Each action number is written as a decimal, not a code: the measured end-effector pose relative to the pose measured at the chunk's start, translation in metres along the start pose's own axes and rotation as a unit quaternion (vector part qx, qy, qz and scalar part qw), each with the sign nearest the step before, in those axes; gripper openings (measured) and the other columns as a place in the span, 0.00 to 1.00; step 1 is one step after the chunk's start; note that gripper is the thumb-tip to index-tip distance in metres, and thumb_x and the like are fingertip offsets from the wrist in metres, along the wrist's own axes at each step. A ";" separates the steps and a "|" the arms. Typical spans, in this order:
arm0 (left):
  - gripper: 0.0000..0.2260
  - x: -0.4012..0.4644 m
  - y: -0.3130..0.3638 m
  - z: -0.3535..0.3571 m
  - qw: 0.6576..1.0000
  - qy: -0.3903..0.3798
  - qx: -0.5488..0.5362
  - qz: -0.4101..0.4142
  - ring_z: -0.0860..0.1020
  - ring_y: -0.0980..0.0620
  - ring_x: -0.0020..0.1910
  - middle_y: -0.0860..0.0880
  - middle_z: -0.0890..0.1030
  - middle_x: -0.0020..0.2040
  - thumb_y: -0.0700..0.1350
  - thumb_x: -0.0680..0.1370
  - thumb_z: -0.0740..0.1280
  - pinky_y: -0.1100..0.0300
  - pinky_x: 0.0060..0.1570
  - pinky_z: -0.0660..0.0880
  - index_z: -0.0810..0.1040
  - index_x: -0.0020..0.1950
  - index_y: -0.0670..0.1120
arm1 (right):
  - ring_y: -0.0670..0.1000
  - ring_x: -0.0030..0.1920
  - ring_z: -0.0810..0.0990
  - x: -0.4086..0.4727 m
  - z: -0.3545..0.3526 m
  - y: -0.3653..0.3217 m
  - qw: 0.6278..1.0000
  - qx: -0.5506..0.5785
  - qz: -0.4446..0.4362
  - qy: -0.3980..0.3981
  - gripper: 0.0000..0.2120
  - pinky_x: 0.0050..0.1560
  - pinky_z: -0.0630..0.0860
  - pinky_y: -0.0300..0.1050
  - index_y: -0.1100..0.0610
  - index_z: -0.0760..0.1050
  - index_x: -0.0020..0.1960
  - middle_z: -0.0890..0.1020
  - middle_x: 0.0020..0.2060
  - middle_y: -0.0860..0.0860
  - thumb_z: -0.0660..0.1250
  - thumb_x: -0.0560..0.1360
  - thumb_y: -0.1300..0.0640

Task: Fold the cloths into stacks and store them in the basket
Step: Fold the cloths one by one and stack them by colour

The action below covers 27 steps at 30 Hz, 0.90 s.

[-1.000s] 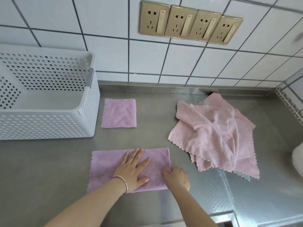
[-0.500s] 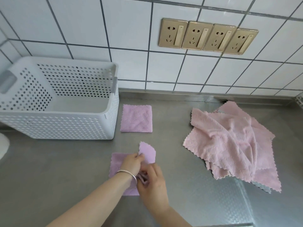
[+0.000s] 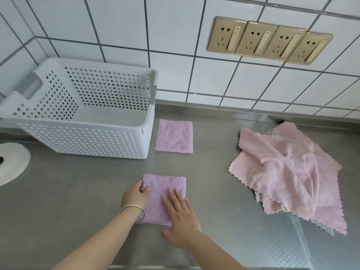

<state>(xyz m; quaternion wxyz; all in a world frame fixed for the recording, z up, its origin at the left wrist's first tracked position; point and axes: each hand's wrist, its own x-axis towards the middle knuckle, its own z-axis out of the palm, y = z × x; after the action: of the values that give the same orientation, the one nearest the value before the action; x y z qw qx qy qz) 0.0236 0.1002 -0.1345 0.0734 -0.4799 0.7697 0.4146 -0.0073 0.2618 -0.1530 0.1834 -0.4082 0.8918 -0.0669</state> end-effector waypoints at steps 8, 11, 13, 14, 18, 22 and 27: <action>0.12 -0.003 -0.005 0.009 0.998 0.047 -0.034 -0.013 0.79 0.42 0.51 0.45 0.82 0.52 0.48 0.73 0.68 0.54 0.49 0.73 0.73 0.54 0.46 | 0.50 0.76 0.44 0.004 0.008 0.017 0.999 -0.029 -0.008 -0.032 0.42 0.69 0.46 0.49 0.50 0.62 0.71 0.55 0.76 0.49 0.55 0.62 0.30; 0.14 -0.003 -0.011 0.007 0.998 0.062 0.023 -0.006 0.77 0.42 0.54 0.45 0.78 0.55 0.53 0.72 0.67 0.52 0.50 0.73 0.74 0.54 0.48 | 0.51 0.73 0.56 0.005 0.010 0.017 0.999 -0.039 -0.023 0.030 0.35 0.68 0.52 0.47 0.49 0.66 0.68 0.69 0.70 0.47 0.56 0.66 0.32; 0.17 -0.007 -0.018 0.007 0.994 0.094 0.064 -0.002 0.73 0.41 0.56 0.44 0.75 0.56 0.57 0.71 0.68 0.51 0.52 0.72 0.75 0.53 0.47 | 0.49 0.63 0.70 0.004 0.004 0.016 0.995 0.021 -0.005 0.099 0.28 0.61 0.62 0.41 0.49 0.69 0.63 0.78 0.61 0.47 0.58 0.67 0.37; 0.19 -0.010 -0.021 0.008 0.991 0.105 0.087 0.001 0.72 0.42 0.57 0.44 0.73 0.57 0.58 0.69 0.69 0.52 0.53 0.71 0.76 0.53 0.48 | 0.50 0.55 0.75 0.004 0.000 0.015 0.986 0.060 0.033 0.151 0.24 0.55 0.66 0.38 0.50 0.70 0.60 0.80 0.55 0.47 0.60 0.68 0.40; 0.21 -0.016 -0.025 0.013 0.981 0.118 0.154 0.004 0.69 0.45 0.59 0.47 0.70 0.57 0.63 0.64 0.70 0.54 0.52 0.71 0.78 0.50 0.50 | 0.55 0.56 0.74 0.011 -0.020 0.010 0.949 0.129 0.270 0.105 0.18 0.56 0.69 0.44 0.55 0.73 0.58 0.77 0.53 0.52 0.61 0.74 0.45; 0.19 -0.012 -0.021 0.012 0.979 0.086 0.182 -0.021 0.71 0.45 0.57 0.48 0.74 0.56 0.63 0.67 0.68 0.55 0.51 0.70 0.78 0.47 0.50 | 0.54 0.60 0.70 0.017 -0.017 0.008 0.927 0.199 0.318 -0.032 0.18 0.58 0.68 0.45 0.56 0.71 0.59 0.74 0.57 0.52 0.58 0.75 0.46; 0.09 -0.013 0.000 0.011 0.999 0.021 -0.025 -0.019 0.76 0.41 0.47 0.46 0.76 0.41 0.51 0.74 0.65 0.55 0.44 0.70 0.68 0.42 0.47 | 0.54 0.49 0.75 0.023 -0.031 0.011 0.846 0.398 0.354 0.001 0.08 0.47 0.70 0.44 0.57 0.69 0.52 0.77 0.48 0.53 0.60 0.76 0.53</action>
<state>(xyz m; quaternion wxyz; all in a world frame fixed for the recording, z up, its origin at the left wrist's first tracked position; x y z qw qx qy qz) 0.0273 0.1166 -0.1353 0.0525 -0.5049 0.7511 0.4221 -0.0413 0.2507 -0.1335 0.3409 0.0431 0.8725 -0.3473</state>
